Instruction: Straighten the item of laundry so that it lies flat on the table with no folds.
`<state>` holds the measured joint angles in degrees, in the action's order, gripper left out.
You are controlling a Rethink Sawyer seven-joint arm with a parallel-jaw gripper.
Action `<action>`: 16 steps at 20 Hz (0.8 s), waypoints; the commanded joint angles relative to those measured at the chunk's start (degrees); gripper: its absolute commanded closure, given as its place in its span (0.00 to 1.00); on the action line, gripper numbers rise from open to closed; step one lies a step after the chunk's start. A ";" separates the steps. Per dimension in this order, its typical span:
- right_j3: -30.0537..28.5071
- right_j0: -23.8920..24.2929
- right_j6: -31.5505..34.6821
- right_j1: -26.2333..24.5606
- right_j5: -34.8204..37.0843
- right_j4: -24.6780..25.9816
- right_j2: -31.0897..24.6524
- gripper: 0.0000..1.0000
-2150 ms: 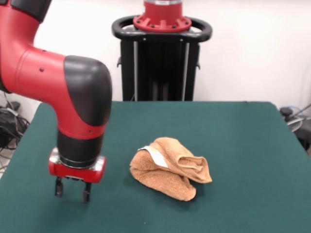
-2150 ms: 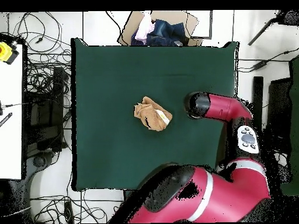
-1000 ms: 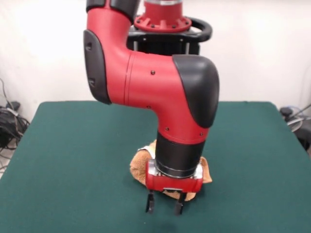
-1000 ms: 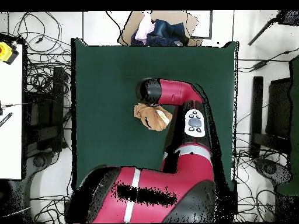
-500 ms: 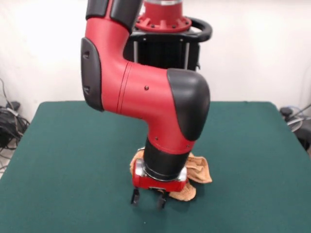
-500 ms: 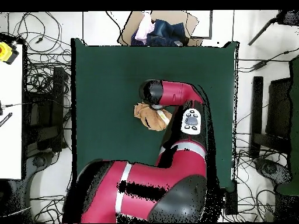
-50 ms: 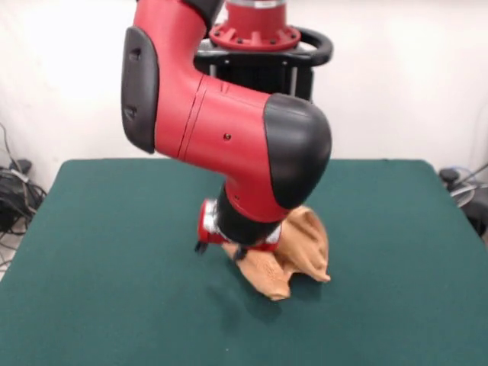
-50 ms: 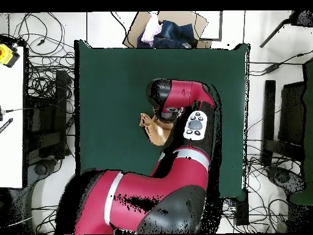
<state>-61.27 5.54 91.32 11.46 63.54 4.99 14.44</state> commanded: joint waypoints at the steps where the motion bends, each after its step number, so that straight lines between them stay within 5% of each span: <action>1: 2.32 -2.11 14.93 0.50 9.10 -1.15 1.18 0.00; 7: 4.64 -3.29 17.57 0.72 13.06 -2.58 0.73 0.00; 16: 6.30 -2.95 20.63 -1.99 5.34 -3.73 -0.89 0.00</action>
<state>-54.31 3.04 92.14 12.69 73.08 4.28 15.68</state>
